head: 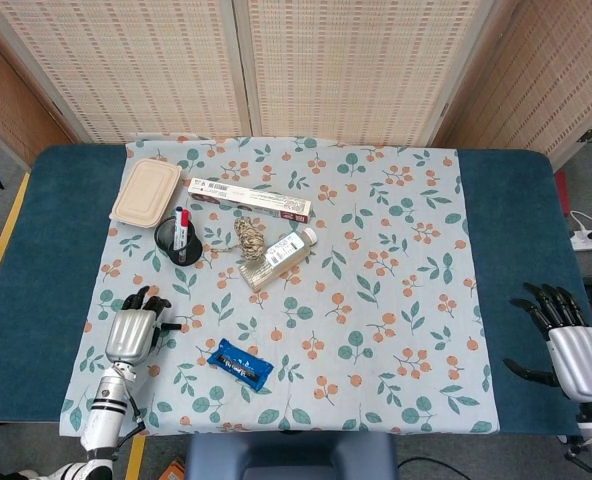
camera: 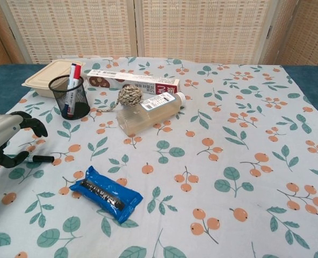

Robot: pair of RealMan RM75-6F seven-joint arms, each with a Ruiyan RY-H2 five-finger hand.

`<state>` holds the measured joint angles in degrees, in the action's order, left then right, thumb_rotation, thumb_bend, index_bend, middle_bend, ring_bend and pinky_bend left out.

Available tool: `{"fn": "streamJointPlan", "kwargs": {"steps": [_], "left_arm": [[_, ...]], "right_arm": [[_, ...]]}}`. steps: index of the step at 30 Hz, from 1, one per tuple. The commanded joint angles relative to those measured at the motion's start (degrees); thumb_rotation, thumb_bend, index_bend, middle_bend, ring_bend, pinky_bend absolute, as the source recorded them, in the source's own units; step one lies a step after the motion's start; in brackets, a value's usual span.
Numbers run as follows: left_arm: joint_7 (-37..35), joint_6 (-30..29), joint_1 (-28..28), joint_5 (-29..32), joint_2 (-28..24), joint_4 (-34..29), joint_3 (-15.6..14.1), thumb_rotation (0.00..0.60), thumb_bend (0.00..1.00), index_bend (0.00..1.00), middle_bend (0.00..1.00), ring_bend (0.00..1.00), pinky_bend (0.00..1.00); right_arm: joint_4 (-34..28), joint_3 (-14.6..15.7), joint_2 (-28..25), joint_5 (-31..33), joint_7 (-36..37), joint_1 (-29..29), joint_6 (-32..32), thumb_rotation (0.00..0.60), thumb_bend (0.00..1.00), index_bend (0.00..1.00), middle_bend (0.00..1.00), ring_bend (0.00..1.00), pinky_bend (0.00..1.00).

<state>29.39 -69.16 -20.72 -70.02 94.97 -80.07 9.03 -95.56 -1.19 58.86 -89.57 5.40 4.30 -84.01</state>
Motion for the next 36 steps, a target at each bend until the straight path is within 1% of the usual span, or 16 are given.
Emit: {"fn": "streamJointPlan", "kwargs": {"steps": [1, 9, 13, 18, 23, 36], "left_arm": [[0.4, -0.2, -0.1, 0.7, 0.9, 0.8, -0.3, 0.600, 0.42, 0.33, 0.28, 0.08, 0.18], [0.3, -2.9, 0.9, 0.1, 2.0, 0.7, -1.5, 0.600, 0.42, 0.33, 0.33, 0.09, 0.17], [-0.1, -2.8, 1.1, 0.6, 2.9, 1.8, -2.0, 0.600, 0.42, 0.33, 0.35, 0.09, 0.17], [-0.5, -2.6, 1.1, 0.7, 4.2, 3.6, -2.5, 0.600, 0.42, 0.33, 0.35, 0.09, 0.17], [-0.6, -2.6, 0.8, 0.7, 4.8, 4.4, -2.2, 0.600, 0.42, 0.33, 0.35, 0.09, 0.17], [-0.3, -1.5, 0.1, 1.5, 6.3, 7.3, -2.2, 0.600, 0.42, 0.37, 0.42, 0.13, 0.18]], "right_arm": [[0.0, 0.0, 0.0, 0.1, 0.0, 0.0, 0.0, 0.600, 0.00, 0.23, 0.08, 0.05, 0.00], [0.2, -0.1, 0.0, 0.3, 0.1, 0.1, 0.3, 0.600, 0.00, 0.24, 0.08, 0.05, 0.00], [0.1, 0.0, -0.1, 0.2, 0.2, 0.0, 0.2, 0.600, 0.00, 0.24, 0.08, 0.05, 0.00], [0.1, -0.1, -0.2, 0.1, 0.5, -0.1, -0.2, 0.600, 0.00, 0.24, 0.08, 0.05, 0.00], [0.2, -0.1, -0.2, 0.2, 0.6, 0.0, 0.2, 0.600, 0.00, 0.24, 0.08, 0.05, 0.00], [0.5, -0.2, -0.1, 0.8, 0.5, 0.0, 0.5, 0.600, 0.00, 0.24, 0.08, 0.05, 0.00]]}}
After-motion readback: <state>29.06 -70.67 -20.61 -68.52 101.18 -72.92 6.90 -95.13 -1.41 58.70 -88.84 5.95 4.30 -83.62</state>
